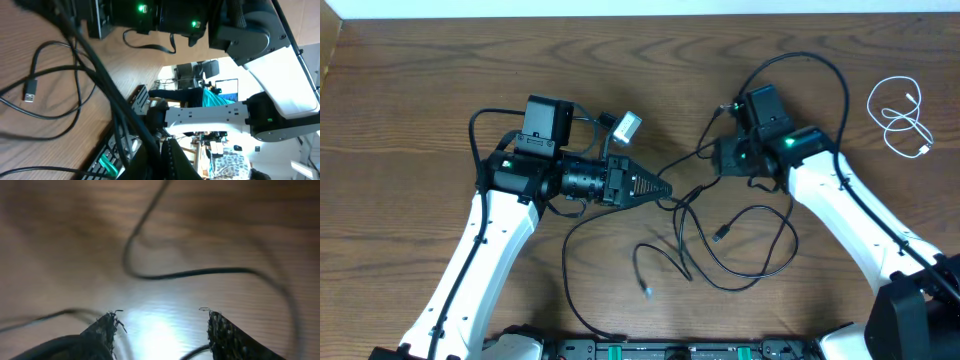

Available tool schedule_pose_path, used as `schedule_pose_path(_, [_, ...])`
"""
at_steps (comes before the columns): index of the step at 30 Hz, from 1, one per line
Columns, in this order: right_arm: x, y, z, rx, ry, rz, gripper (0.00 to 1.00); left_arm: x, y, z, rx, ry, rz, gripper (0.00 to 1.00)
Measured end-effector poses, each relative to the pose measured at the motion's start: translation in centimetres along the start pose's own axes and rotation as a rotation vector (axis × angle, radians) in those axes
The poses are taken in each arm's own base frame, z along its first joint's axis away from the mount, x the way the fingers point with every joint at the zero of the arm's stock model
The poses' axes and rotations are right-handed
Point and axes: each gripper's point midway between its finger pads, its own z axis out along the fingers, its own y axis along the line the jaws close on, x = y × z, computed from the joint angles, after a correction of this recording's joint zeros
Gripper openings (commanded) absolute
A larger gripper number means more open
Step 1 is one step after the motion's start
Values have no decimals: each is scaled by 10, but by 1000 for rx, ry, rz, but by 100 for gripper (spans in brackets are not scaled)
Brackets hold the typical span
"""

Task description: Untangle cables

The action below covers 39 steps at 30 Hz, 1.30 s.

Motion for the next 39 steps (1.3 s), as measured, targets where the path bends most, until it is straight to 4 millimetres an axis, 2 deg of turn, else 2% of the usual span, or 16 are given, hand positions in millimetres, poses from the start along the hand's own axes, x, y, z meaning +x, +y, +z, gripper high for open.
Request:
schedule_pose_path(4, [-11, -33, -2, 124, -42, 39, 56, 0, 0, 0, -3, -2, 3, 8])
schedule_pose_path(9, [-27, -101, -12, 324, -103, 139, 56, 0, 0, 0, 1, -1, 3, 8])
schedule_pose_path(13, [-33, -151, -25, 467, -139, 223, 70, 1, -1, 0, 3, 1, 2, 8])
schedule_pose_path(16, [-36, -192, -39, 582, -172, 289, 72, 1, -2, 0, 7, 3, 2, 7])
schedule_pose_path(17, [-38, -206, -44, 619, -190, 314, 70, 1, -2, 0, 9, 4, 1, 8])
schedule_pose_path(18, [-39, -230, -54, 682, -213, 360, 68, 1, -3, 0, 9, 5, 4, 8])
schedule_pose_path(21, [-44, -252, -62, 722, -258, 411, 60, 5, 0, 0, -7, 10, -27, 7])
schedule_pose_path(26, [-40, -315, -91, 839, -332, 561, 58, 17, 16, -1, -98, 22, -103, 8])
schedule_pose_path(30, [-30, -347, -107, 903, -354, 637, 62, 22, 31, -5, -193, 19, -123, 7])
schedule_pose_path(33, [-23, -362, -114, 923, -352, 670, 62, 23, 40, -7, -249, 12, -123, 8])
schedule_pose_path(36, [-19, -366, -113, 909, -336, 669, 67, 22, 45, -8, -276, 7, -120, 7])
schedule_pose_path(39, [-20, -356, -101, 825, -300, 637, 70, 21, 48, -9, -294, 2, -117, 7])
